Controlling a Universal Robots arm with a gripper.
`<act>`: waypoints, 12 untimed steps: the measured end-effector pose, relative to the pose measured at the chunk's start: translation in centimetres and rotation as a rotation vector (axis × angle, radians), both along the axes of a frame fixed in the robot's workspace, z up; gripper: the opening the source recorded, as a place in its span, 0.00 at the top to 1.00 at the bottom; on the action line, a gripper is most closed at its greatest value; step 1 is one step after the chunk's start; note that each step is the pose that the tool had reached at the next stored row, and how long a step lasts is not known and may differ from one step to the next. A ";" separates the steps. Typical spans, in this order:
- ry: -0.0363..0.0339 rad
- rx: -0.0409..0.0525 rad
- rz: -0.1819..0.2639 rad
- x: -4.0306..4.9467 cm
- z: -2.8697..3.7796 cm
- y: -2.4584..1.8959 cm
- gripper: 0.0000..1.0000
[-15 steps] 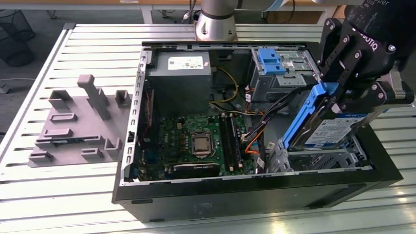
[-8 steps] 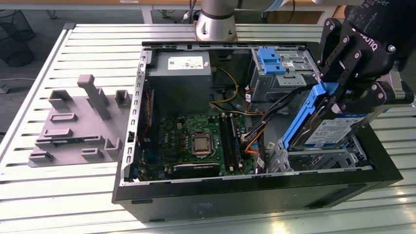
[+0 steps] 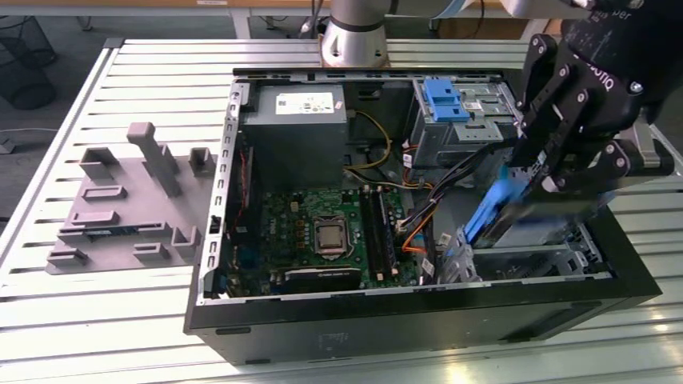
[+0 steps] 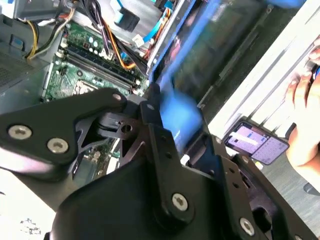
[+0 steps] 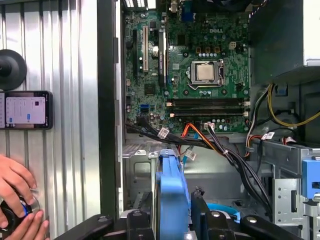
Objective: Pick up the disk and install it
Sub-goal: 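Insert the disk into the insertion slot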
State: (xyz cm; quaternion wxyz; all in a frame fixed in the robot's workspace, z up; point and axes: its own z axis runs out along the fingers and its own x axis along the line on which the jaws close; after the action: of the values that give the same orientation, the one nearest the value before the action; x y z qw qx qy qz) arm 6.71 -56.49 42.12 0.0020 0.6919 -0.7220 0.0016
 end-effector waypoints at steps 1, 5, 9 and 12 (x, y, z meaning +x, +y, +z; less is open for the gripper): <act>-0.0001 -0.0005 0.000 0.00 -0.16 0.00 0.56; 0.0000 0.0000 0.000 0.00 -0.90 -0.01 0.56; 0.0000 0.0000 0.000 0.01 -1.63 -0.02 0.58; 0.0000 0.0001 0.000 0.02 -2.19 -0.03 0.71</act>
State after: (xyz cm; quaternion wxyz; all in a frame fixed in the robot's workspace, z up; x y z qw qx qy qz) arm 6.72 -56.52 39.93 0.0019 0.6919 -0.7220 0.0016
